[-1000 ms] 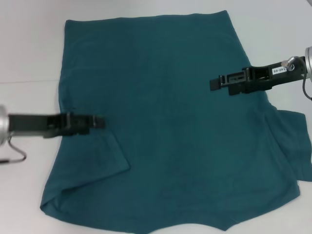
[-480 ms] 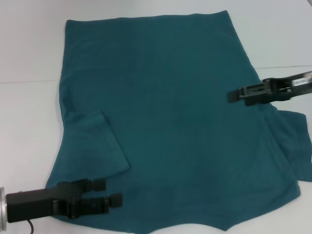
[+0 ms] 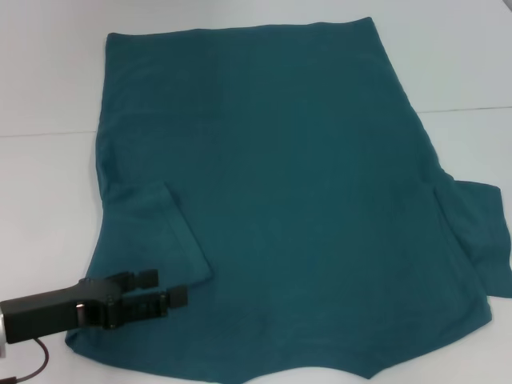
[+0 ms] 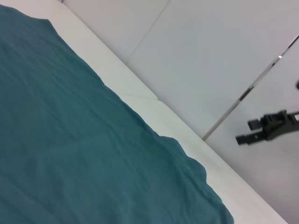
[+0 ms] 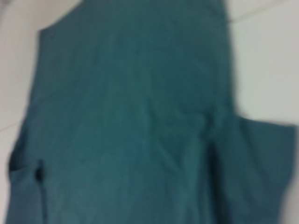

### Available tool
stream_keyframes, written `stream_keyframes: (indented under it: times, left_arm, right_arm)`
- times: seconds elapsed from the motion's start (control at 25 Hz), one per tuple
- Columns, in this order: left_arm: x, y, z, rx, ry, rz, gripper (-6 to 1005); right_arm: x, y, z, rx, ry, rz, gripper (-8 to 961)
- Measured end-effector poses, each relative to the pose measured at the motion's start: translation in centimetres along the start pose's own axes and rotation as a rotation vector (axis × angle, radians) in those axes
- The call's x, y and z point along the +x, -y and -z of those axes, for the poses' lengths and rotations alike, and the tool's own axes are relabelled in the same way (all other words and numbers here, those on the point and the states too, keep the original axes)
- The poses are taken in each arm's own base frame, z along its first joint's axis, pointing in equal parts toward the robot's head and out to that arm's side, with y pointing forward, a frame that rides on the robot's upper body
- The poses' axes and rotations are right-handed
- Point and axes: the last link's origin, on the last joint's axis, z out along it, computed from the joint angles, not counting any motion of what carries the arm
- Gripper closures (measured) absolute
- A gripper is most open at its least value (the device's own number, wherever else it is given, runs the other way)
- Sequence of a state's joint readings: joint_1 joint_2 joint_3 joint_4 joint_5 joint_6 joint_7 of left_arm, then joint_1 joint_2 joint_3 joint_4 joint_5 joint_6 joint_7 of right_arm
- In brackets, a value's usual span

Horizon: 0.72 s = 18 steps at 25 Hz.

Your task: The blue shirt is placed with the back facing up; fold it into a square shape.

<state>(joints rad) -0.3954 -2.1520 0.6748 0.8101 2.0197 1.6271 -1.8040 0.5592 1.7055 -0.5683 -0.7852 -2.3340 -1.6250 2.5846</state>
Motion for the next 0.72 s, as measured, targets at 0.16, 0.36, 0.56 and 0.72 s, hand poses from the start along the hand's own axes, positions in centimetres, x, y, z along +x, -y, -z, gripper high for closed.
stream_keyframes:
  times: [0.16,0.36,0.56,0.72]
  left_arm:
    - [0.2,0.1,-0.3,0.003,-0.006,0.002,36]
    - [0.5,0.0,-0.6,-0.004,-0.006,-0.004,36]
    - [0.7,0.1,-0.6,-0.002,-0.014,0.006,36]
    - [0.8,0.2,-0.3,0.006,-0.030,0.012,36]
  right_arm:
    - [0.9,1.6,0.6,0.063,-0.025,-0.041,9]
    - [1.3,2.6,-0.2,0.111,-0.020,-0.063,8]
    - [1.6,3.0,-2.4,0.114,0.009,-0.082,8]
    - [2.0,2.8,-4.3,0.117,0.012,-0.077,8]
